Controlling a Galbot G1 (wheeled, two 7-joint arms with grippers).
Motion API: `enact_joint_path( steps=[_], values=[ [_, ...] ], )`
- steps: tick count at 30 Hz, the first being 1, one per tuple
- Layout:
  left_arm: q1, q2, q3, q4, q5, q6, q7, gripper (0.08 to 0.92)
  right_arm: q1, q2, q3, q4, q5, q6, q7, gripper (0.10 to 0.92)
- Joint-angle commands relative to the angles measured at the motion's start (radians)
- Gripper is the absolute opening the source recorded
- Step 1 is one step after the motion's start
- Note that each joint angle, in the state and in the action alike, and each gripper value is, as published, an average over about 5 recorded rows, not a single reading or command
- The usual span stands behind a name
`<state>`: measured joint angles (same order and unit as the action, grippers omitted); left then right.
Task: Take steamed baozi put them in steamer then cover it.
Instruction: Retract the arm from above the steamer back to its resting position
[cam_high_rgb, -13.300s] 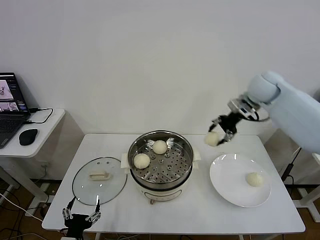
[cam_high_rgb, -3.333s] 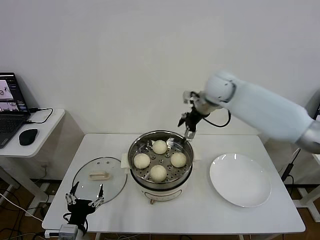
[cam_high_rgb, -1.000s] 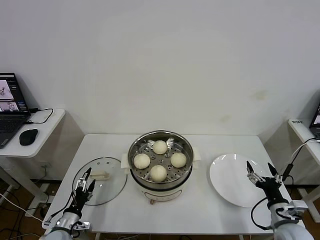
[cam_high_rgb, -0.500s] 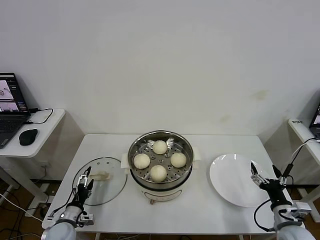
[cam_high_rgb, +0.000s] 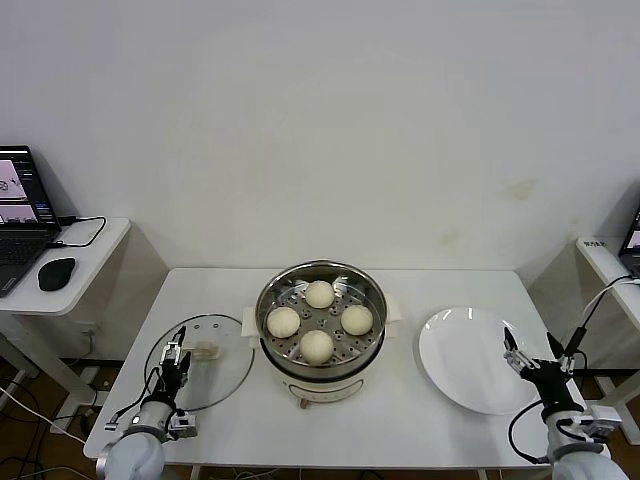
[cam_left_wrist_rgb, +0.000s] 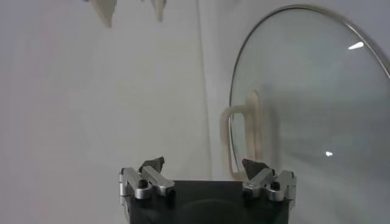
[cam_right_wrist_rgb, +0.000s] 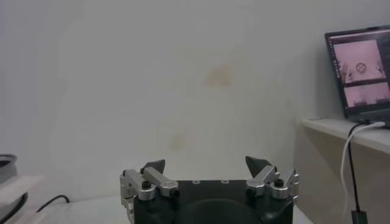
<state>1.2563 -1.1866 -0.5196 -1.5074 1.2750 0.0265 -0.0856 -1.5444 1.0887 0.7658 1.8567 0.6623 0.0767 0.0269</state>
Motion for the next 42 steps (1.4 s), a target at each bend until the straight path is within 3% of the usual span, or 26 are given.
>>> enact_joint_path(
  steps=[1, 20, 35, 42],
  values=[
    [-0.051, -0.026, 0.024, 0.029, 0.003, 0.063, -0.004, 0.823, -0.002, 0.003, 0.003, -0.006, -0.005, 0.003, 0.0, 0.823],
    [-0.09, -0.062, 0.039, 0.102, 0.016, 0.115, -0.037, 0.811, -0.016, 0.006, 0.007, -0.007, -0.015, 0.014, -0.002, 0.823],
    [-0.093, -0.06, 0.042, 0.122, 0.015, 0.102, -0.046, 0.403, -0.02, 0.011, 0.013, -0.003, -0.02, 0.014, -0.003, 0.823],
    [-0.062, -0.046, 0.032, 0.057, 0.018, 0.105, -0.039, 0.197, 0.005, 0.013, 0.016, -0.005, -0.021, 0.005, -0.005, 0.823]
  ],
)
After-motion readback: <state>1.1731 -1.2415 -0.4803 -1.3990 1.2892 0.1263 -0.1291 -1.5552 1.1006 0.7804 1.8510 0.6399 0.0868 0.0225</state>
